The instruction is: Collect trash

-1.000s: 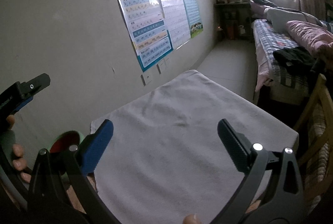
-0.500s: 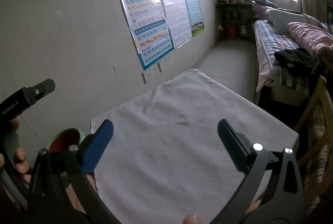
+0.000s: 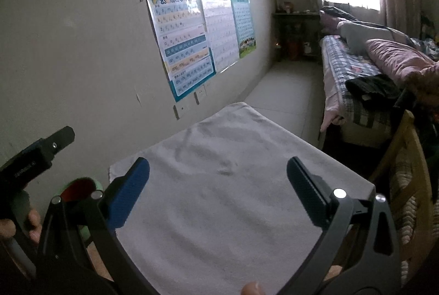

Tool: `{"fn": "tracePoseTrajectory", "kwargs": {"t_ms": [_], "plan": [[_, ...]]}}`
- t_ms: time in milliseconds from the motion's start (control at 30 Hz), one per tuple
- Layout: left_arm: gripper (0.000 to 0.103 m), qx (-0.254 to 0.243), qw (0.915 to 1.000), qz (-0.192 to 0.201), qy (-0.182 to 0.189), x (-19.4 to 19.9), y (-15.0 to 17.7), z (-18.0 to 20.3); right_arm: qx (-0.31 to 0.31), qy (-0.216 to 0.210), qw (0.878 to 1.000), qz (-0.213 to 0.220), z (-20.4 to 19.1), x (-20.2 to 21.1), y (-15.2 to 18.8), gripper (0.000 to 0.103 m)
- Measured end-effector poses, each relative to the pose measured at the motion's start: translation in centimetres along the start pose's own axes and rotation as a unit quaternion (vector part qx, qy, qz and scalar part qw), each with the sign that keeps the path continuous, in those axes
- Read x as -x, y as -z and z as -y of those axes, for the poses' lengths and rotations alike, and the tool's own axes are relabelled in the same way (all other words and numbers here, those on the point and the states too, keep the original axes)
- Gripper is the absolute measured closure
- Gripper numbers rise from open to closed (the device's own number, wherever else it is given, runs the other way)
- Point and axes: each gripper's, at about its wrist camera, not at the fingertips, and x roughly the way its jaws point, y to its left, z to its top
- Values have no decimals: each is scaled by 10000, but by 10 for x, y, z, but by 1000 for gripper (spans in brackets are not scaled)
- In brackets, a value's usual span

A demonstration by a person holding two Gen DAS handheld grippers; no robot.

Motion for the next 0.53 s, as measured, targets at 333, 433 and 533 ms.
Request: {"fn": "tracePoseTrajectory", "kwargs": {"t_ms": [333,433,533], "plan": [[8,115,9996,-247,-31,-16,5,-3,-31,43,9998,-211,7,-14,4,4],[8,120,9977,-668,-21,-50,22,-2,-84,192,9983,-539,15,-39,18,4],[8,-79,9937,-1093,-233,-101,52,5,-301,468,9942,-923,33,-89,42,4]]}}
